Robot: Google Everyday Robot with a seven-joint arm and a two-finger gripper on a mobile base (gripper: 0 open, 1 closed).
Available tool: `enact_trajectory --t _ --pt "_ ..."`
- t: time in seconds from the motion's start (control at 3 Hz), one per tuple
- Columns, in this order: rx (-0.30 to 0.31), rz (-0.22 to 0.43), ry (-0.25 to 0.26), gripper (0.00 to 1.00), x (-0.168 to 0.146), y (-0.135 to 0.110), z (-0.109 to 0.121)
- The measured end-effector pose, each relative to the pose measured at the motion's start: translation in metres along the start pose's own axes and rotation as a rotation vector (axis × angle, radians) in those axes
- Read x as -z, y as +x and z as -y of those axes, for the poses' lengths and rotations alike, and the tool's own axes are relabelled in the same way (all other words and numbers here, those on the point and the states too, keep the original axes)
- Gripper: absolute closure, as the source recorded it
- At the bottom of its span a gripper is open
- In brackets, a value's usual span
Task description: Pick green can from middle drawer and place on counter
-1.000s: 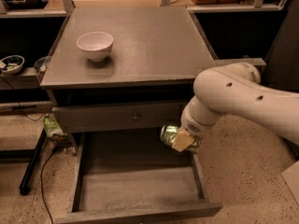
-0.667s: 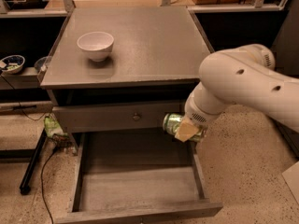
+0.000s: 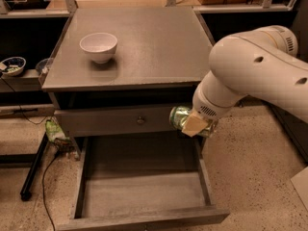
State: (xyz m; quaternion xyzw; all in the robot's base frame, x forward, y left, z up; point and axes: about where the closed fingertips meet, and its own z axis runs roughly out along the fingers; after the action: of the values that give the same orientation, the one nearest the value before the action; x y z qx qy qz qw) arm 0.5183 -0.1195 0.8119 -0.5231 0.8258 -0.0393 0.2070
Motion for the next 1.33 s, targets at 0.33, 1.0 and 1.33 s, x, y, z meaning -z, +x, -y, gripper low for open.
enact_trajectory --t 0.33,1.0,1.33 --pt "-0.003 0.002 0.065 1.00 0.026 -0.006 0.022" --pt "0.053 0.062 0.169 1.00 0.095 -0.065 0.081" --pt "0.053 0.062 0.169 1.00 0.095 -0.065 0.081"
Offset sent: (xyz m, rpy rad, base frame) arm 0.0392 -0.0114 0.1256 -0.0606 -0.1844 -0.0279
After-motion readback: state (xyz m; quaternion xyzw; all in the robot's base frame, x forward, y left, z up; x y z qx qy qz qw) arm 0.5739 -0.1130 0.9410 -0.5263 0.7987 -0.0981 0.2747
